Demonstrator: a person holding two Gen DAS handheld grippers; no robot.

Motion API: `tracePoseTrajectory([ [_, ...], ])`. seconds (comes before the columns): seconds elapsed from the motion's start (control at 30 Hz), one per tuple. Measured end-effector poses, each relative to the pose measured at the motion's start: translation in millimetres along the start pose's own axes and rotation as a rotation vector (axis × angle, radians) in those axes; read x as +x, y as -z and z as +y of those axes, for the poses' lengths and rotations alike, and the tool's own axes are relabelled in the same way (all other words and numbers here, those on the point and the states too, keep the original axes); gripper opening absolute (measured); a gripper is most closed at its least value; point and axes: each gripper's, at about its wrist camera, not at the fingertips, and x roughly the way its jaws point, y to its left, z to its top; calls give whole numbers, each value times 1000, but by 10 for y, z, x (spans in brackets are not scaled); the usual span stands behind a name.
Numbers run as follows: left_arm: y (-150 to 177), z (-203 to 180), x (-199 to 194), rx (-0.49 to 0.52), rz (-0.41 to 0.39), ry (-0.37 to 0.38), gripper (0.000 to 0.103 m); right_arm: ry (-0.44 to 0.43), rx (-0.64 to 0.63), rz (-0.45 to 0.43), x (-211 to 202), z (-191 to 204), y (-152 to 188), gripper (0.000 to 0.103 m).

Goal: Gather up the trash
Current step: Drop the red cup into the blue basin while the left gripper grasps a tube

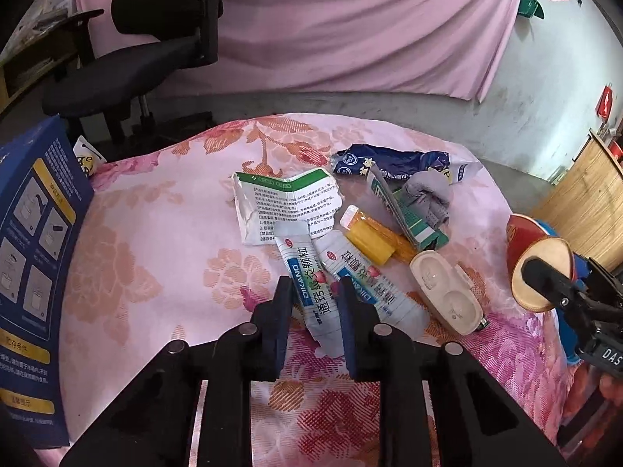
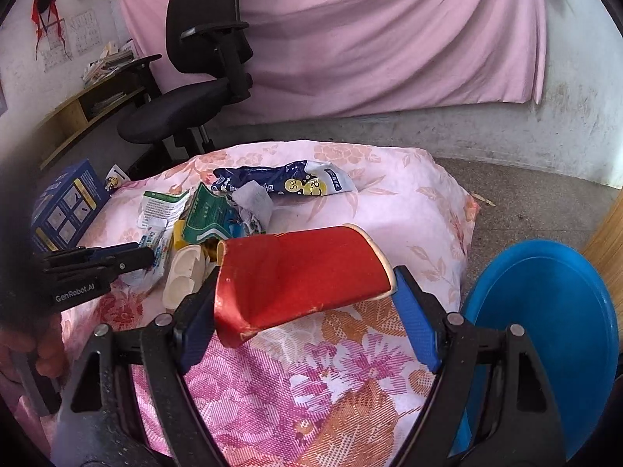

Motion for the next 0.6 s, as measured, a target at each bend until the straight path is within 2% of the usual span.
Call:
tracePoseTrajectory([
  [0.13, 49, 19, -96, -13, -36, 22, 9, 22, -21, -30, -63, 51, 7, 103],
  [0.2, 95, 16, -196, -17, -75, 33, 1, 40, -30, -63, -126, 71, 17, 103],
  [0.33, 137, -69, -399, 7, -162, 29, 1, 71, -26, -171, -335, 76, 47, 103],
  [0.4, 136, -123, -413, 20, -154, 14, 1, 73, -15, -211, -416, 61, 59, 103],
  [0.5, 140, -153, -480, 6, -179, 37, 1, 71, 4, -278, -553, 26, 76, 103],
  [0.6, 89, -276, -629, 26, -264, 68, 1, 111, 4, -356, -718, 7, 84, 103],
])
